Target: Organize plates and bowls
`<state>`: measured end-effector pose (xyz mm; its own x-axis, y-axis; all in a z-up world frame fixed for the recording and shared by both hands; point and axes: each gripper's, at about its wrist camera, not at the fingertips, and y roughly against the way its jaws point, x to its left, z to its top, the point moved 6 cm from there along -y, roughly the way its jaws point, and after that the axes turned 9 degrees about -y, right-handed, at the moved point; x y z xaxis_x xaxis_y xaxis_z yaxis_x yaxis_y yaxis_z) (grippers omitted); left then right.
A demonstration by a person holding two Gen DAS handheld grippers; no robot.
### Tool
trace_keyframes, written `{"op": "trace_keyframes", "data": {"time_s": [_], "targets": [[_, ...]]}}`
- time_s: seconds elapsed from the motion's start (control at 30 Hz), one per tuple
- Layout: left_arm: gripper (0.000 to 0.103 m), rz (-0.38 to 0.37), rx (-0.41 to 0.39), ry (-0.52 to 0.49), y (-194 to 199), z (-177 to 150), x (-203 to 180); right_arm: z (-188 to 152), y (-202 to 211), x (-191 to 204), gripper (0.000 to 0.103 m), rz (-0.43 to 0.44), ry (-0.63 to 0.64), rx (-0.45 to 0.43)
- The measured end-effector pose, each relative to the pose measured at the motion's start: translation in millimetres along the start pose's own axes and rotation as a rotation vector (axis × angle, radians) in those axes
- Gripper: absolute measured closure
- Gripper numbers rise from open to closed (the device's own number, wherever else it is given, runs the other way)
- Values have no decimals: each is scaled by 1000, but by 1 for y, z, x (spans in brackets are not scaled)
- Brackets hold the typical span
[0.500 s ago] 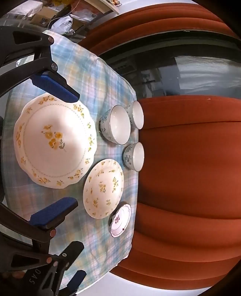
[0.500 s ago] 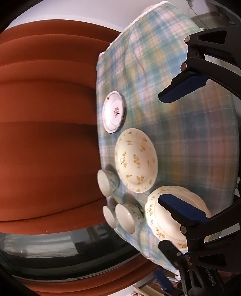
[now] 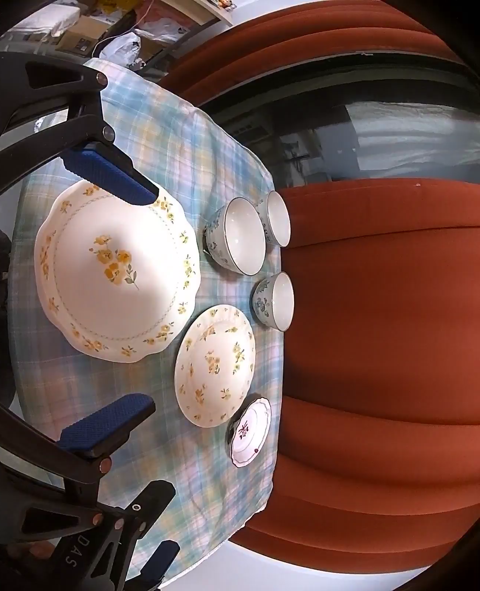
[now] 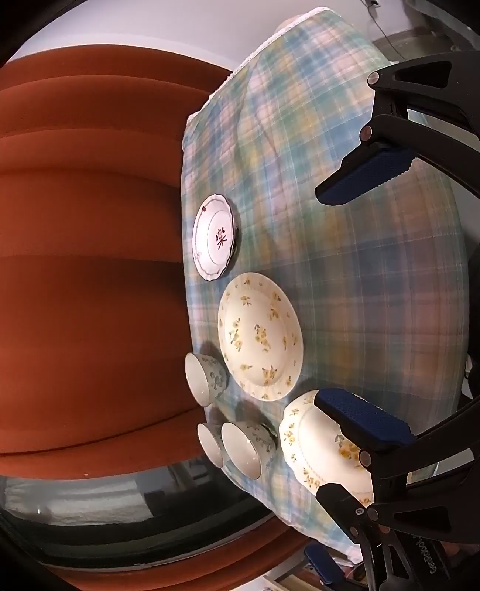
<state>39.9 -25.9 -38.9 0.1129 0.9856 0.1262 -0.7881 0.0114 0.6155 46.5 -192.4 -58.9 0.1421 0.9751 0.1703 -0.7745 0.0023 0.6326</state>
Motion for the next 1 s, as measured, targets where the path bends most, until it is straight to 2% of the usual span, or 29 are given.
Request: {"op": "trace_keyframes", "data": {"time_s": [1.0], "targets": [[0,-7,-2,28,2,-4,11,0,10,8,3,7,29,-14]]}}
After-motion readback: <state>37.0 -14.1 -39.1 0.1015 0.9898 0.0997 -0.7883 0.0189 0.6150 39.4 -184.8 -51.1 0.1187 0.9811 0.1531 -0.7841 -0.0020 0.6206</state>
